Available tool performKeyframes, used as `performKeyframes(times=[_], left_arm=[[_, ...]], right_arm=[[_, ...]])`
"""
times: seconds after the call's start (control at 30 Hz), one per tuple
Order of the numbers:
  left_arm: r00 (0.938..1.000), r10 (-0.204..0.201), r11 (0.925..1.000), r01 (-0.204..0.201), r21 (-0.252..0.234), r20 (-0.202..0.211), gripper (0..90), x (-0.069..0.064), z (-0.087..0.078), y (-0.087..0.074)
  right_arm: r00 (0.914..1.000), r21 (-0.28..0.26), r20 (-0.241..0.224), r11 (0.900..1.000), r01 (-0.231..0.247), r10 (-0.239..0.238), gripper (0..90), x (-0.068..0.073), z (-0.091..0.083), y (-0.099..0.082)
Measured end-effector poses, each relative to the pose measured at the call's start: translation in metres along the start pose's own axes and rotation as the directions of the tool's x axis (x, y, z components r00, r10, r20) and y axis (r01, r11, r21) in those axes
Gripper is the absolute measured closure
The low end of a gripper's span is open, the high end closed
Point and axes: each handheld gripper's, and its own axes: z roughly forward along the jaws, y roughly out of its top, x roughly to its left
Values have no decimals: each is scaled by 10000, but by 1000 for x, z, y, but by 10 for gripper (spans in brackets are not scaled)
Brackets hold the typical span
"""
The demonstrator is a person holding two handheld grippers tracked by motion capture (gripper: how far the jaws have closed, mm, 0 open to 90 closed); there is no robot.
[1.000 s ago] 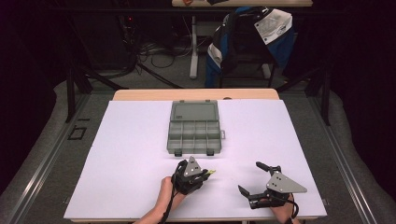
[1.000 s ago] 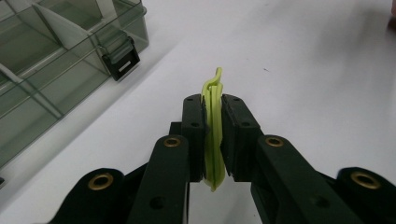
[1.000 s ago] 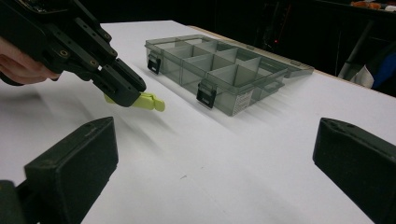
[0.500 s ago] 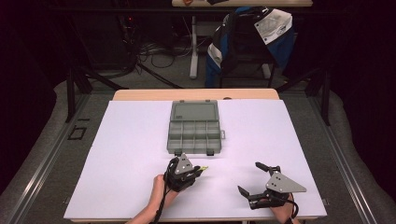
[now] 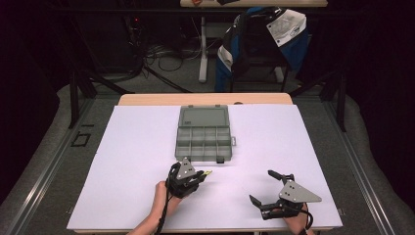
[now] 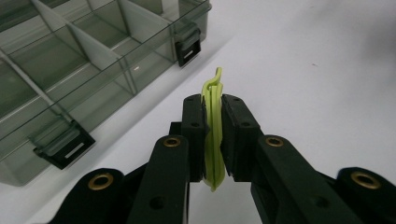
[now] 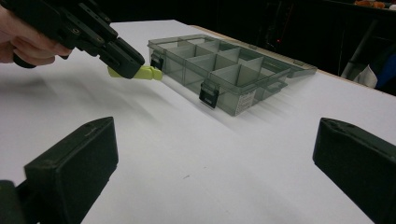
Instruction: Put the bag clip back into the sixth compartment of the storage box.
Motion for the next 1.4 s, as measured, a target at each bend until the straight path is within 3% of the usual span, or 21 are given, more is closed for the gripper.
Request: performKeyframes(times=[0.63,1.4], left_arm=[[9983,-465,9989,464,-43,-365,803,23,-4,-3],[9959,-589,9983,586,-64,-688,802,39,-9,-1]], right_arm=[[10000,98,-53,9999,-60,61,0,0,1,-1],[10000,107,-16,9999,-35,36,0,-1,2,-1]])
